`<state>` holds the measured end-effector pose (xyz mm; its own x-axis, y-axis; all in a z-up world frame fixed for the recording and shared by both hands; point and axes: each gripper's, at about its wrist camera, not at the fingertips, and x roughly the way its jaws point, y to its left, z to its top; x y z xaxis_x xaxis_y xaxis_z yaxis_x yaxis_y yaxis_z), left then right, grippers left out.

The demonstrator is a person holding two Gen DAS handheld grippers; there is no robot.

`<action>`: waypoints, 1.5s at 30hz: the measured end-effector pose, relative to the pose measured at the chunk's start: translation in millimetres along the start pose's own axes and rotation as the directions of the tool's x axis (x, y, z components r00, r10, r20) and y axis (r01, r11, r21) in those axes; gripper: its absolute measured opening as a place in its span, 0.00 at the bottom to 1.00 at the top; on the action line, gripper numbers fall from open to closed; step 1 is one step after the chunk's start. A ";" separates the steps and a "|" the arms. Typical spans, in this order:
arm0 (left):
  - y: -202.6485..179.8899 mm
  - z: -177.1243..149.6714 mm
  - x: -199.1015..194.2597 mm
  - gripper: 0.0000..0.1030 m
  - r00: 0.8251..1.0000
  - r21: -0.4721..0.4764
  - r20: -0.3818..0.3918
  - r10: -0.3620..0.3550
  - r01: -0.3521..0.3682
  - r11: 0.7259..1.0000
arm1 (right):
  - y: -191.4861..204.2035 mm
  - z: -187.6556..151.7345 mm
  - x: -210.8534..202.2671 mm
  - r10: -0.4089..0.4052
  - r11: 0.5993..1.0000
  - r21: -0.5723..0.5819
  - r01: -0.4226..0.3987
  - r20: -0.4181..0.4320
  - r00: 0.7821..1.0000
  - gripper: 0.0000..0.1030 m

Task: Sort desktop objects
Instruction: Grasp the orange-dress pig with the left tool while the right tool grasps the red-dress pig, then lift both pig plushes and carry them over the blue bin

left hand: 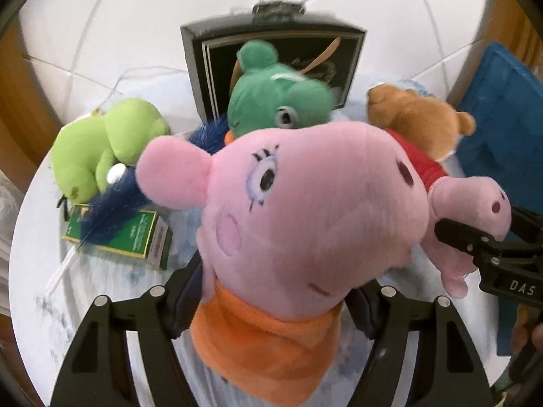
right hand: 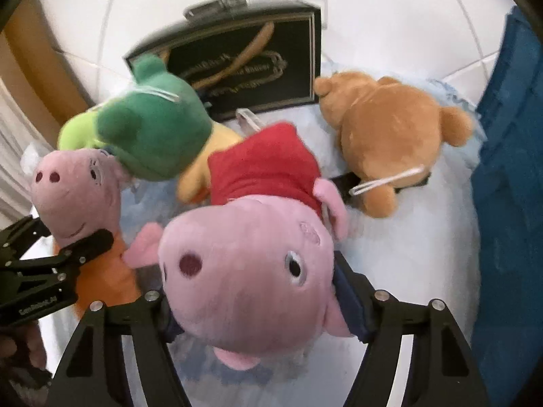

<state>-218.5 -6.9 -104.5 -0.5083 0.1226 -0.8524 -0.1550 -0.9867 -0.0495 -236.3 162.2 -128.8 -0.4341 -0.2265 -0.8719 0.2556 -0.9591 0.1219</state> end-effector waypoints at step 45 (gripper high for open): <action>-309.7 45.5 -309.3 0.70 0.682 0.533 0.462 -0.567 0.298 0.792 | -135.6 -144.1 -464.2 -0.494 0.868 0.415 0.273 0.659 0.567 0.59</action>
<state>-51.9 265.7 198.2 -0.6502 0.6923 -0.3128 -0.7252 -0.6883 -0.0158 55.0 421.9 191.1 -0.9419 0.2330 -0.2418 -0.2551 -0.9648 0.0640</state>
